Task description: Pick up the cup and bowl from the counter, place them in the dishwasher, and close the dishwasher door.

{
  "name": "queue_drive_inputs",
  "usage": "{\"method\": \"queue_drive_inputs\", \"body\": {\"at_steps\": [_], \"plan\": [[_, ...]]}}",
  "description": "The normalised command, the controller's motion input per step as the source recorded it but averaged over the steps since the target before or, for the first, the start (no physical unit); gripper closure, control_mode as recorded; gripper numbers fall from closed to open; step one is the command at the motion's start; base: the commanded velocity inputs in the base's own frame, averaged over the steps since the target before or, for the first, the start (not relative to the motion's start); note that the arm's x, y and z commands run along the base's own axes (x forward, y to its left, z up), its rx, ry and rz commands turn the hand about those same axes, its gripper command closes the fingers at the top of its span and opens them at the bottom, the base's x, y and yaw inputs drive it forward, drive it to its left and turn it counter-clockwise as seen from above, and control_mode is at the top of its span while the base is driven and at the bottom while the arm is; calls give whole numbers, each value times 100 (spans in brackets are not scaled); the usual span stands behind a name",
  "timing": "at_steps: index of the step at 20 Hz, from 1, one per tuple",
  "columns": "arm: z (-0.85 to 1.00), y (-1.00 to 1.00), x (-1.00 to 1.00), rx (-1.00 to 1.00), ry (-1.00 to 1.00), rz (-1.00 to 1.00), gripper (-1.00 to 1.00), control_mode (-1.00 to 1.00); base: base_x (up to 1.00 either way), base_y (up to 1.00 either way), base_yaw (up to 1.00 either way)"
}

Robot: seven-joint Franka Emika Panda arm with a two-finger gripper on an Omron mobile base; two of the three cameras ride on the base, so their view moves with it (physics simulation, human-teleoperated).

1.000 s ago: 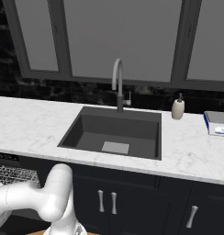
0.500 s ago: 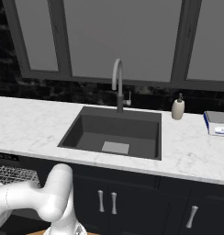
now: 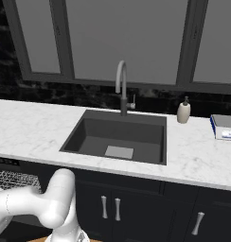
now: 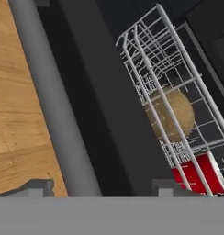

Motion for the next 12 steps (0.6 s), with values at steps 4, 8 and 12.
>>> {"method": "queue_drive_inputs", "body": {"at_steps": [4, 8, 12], "plan": [[-50, -70, 53, -14, -34, -24, -100, -100, 0, 0, 0], [-32, -23, -8, -9, -44, -12, -100, -100, 0, 0, 0], [-37, -13, -6, -13, -52, -9, -100, -100, 0, 0, 0]]}}
